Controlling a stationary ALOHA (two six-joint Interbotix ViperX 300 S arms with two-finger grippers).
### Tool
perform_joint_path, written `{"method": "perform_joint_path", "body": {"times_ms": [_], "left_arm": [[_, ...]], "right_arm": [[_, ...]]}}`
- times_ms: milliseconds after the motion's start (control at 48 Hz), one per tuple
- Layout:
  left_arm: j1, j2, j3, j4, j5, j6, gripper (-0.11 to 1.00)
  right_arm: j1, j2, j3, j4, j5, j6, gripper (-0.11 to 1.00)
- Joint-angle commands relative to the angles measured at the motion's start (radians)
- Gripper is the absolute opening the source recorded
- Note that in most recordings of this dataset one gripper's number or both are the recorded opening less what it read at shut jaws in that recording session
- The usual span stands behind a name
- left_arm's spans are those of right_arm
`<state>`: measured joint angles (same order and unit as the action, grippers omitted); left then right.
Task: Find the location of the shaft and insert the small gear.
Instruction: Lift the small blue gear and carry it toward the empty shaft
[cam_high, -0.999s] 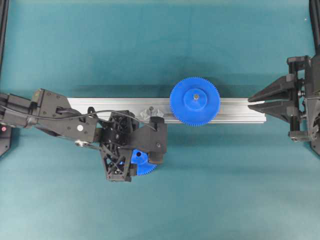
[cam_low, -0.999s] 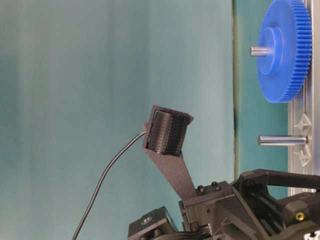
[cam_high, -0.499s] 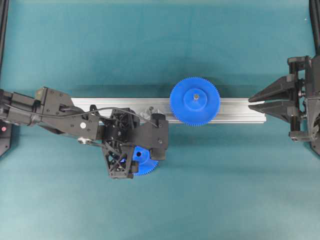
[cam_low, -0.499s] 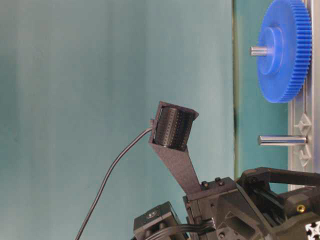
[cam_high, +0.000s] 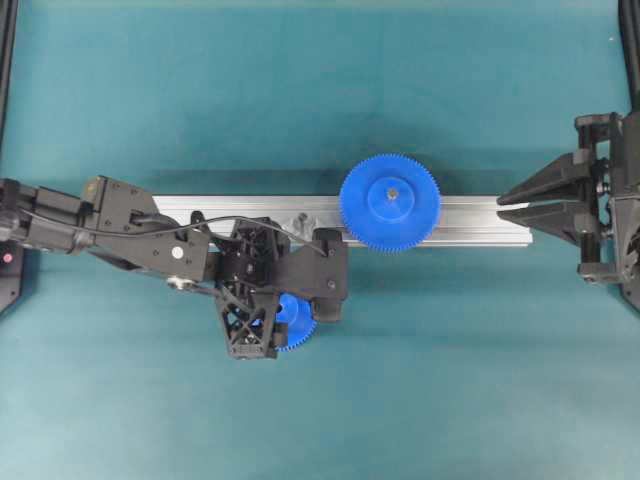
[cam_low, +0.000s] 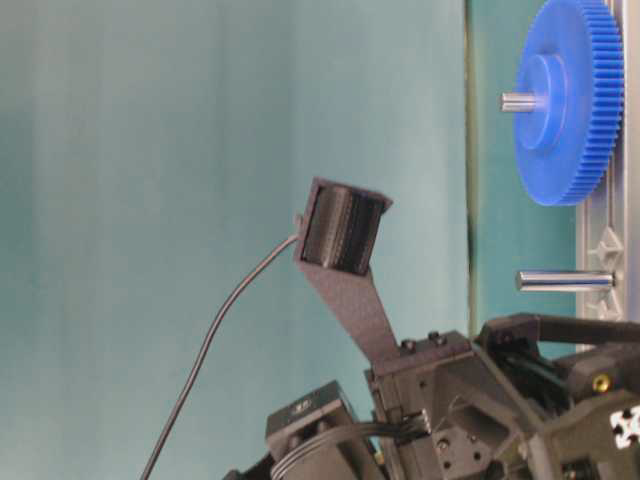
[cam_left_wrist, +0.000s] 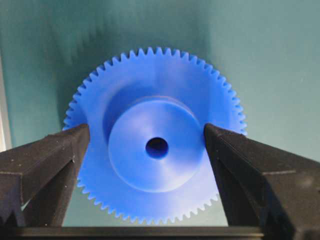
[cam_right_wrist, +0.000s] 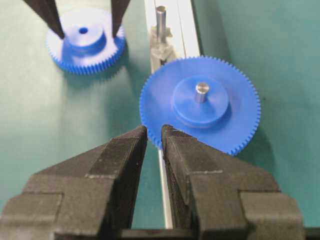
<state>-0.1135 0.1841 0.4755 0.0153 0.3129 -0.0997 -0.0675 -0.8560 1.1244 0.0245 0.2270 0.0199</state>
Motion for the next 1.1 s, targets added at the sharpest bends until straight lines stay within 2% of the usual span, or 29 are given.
{"method": "perform_joint_path", "body": {"times_ms": [0,187,749,853,978,1082], "left_arm": [[-0.008,-0.015,-0.008,0.005,0.014,-0.002,0.92],[-0.008,-0.018,-0.003,0.005,0.048,-0.002,0.92],[-0.008,-0.014,-0.006,0.005,0.051,-0.003,0.90],[-0.008,-0.014,-0.009,0.003,0.054,-0.003,0.84],[-0.008,-0.018,-0.012,0.005,0.054,0.000,0.64],[-0.008,-0.018,-0.015,0.003,0.054,0.003,0.64]], "right_arm": [[-0.002,0.003,-0.009,0.000,-0.011,0.006,0.29],[-0.002,0.003,-0.009,0.000,-0.011,0.006,0.29],[-0.002,0.003,-0.008,0.000,-0.012,0.006,0.29],[-0.002,0.003,-0.008,0.000,-0.012,0.006,0.29],[-0.002,0.002,-0.008,0.000,-0.012,0.006,0.29],[-0.002,0.002,-0.008,0.000,-0.012,0.006,0.30]]}}
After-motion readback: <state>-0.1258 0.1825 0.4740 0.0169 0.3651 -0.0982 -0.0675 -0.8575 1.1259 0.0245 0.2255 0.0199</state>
